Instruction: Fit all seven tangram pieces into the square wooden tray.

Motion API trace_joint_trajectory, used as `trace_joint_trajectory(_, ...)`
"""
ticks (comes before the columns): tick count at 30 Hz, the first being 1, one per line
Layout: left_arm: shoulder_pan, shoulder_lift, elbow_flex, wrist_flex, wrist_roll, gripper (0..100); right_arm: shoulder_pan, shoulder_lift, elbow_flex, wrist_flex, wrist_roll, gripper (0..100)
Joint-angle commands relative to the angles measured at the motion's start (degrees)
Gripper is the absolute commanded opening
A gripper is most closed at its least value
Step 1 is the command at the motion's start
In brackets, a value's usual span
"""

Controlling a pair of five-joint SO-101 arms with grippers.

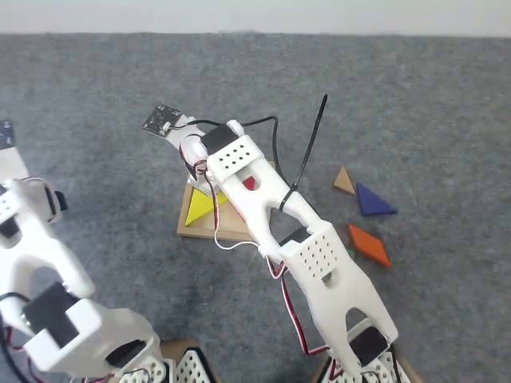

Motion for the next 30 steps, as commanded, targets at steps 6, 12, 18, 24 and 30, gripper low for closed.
trace_joint_trajectory(6, 0.4, -2.1, -2.2, 0.4, -0.7, 20, 0.6, 0.0, -1.9, -5.9, -0.3, 18.0)
trace_joint_trajectory(12, 0.4, -2.2, -2.2, 0.4, -0.7, 20, 2.2, 1.1, -1.8, -3.8, -0.3, 18.0)
trace_joint_trajectory(18, 0.4, -2.2, -2.2, 0.4, -0.7, 20, 5.2, 0.6, -2.2, -3.2, -0.5, 18.0)
trace_joint_trajectory(24, 0.4, -2.2, -2.2, 0.4, -0.7, 20, 4.7, 0.5, -3.4, -2.8, -0.6, 18.0)
trace_joint_trajectory(30, 0.4, -2.2, -2.2, 0.4, -0.7, 20, 5.1, 0.6, -9.8, 1.5, -0.6, 18.0)
